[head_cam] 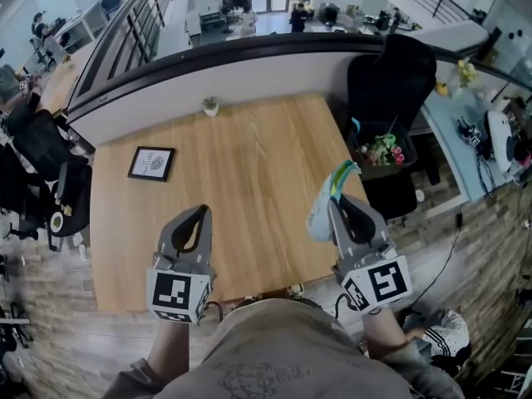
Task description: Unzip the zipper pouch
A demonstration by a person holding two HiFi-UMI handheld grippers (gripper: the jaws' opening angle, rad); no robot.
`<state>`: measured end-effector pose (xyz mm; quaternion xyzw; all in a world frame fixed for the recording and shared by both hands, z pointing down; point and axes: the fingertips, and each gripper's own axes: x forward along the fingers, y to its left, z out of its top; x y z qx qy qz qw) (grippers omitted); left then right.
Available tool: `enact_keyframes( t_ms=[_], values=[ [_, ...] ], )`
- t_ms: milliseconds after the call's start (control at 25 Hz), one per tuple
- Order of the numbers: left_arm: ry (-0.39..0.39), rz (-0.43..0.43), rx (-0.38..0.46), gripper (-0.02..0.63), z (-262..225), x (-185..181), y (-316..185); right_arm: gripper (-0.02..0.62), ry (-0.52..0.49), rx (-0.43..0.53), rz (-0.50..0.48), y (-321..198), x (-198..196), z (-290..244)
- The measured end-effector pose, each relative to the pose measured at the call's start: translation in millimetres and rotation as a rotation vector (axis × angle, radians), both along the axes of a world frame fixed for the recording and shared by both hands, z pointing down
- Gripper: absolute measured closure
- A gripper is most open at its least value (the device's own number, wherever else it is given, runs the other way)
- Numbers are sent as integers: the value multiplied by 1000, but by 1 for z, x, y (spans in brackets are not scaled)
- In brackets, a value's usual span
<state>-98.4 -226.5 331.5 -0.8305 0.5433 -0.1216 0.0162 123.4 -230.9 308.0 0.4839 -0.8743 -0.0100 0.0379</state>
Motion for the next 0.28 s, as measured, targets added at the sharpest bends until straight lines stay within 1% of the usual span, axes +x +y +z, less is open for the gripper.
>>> enact_keyframes(
  t_ms=[280],
  values=[
    [9,-8,-3,607,-1,-5,2,551,9,-13,0,-2,-2,6]
  ],
)
